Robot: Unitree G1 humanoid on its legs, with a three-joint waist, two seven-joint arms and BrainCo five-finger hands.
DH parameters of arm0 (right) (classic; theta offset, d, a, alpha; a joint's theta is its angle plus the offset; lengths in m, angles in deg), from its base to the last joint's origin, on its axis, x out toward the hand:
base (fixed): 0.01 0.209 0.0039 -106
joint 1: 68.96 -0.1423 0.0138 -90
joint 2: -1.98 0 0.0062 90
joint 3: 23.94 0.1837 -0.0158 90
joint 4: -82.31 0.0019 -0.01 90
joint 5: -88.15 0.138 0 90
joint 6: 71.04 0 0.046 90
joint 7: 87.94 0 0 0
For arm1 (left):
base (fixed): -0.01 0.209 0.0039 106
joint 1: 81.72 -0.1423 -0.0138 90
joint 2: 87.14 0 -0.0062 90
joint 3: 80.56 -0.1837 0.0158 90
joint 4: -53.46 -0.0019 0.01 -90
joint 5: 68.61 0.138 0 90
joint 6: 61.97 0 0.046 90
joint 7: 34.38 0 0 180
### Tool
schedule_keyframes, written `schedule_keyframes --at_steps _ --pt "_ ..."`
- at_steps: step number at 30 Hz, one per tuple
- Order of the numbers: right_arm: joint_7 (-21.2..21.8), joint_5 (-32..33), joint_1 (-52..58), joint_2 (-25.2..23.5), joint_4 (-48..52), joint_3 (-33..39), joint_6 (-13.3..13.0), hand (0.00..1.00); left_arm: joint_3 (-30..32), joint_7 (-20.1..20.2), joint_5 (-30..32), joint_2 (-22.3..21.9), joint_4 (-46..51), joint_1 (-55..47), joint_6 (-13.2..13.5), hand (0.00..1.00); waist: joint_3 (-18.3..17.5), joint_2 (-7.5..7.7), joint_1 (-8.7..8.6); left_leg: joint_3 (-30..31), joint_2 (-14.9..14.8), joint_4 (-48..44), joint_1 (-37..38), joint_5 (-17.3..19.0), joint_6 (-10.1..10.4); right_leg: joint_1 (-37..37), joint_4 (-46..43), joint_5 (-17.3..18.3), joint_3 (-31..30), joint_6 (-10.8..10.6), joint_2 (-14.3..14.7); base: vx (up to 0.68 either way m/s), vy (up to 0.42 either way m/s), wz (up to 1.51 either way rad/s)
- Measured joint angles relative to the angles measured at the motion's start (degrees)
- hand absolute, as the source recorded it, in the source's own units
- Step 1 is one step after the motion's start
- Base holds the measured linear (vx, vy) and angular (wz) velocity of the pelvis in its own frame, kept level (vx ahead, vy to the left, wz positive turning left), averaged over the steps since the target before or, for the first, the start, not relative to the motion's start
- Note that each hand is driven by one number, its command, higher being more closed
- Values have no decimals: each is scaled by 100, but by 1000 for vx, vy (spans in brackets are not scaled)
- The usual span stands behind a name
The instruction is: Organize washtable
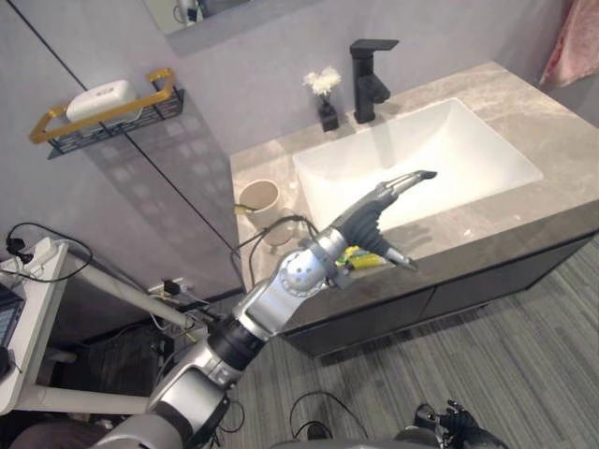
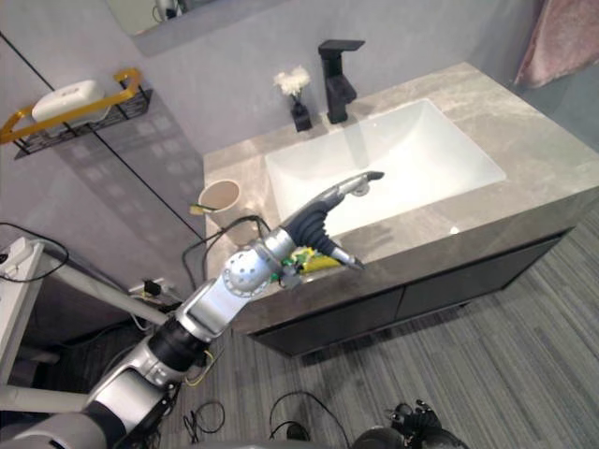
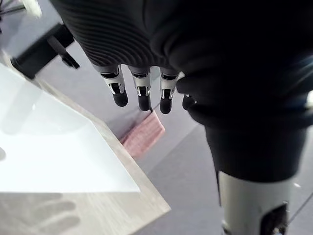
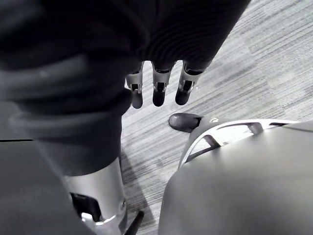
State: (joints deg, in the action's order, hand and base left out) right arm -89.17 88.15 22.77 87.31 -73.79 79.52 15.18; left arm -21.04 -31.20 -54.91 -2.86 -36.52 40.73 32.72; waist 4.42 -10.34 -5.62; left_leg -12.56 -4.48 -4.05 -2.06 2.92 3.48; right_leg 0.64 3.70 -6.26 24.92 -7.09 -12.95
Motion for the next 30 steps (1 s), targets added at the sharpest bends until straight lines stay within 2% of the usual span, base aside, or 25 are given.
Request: schedule_keyframes --at_steps 7,11,18,24,30 --pt "-2 -16 28 -6 12 -3 -9 0 393 -88 511 26 -5 -128 -116 0 66 22 9 -29 -39 -45 -51 29 36 70 -9 -3 -57 8 36 -3 -3 -2" --pt "0 -15 40 -11 34 -3 -10 0 409 -63 562 122 13 -388 -170 0 126 22 9 -45 -88 -97 -50 78 61 86 -10 7 -126 28 82 -12 -14 -9" --pt "7 -55 121 -23 198 3 -7 0 412 256 568 202 310 -1128 -194 0 215 6 27 -107 -141 -123 -92 107 88 161 -26 16 -188 55 127 -12 -7 -5" --pt "27 -63 131 -41 232 -31 -2 0 521 368 701 499 401 -1645 -194 0 231 14 73 -178 -287 -496 -168 352 146 151 -27 46 -299 151 272 -3 -17 -12" --pt "31 -65 183 -24 264 -114 -3 0 844 302 1019 697 389 -1845 -190 0 246 24 174 -156 -374 -496 -195 363 163 152 31 88 -282 247 376 -4 -41 -1"
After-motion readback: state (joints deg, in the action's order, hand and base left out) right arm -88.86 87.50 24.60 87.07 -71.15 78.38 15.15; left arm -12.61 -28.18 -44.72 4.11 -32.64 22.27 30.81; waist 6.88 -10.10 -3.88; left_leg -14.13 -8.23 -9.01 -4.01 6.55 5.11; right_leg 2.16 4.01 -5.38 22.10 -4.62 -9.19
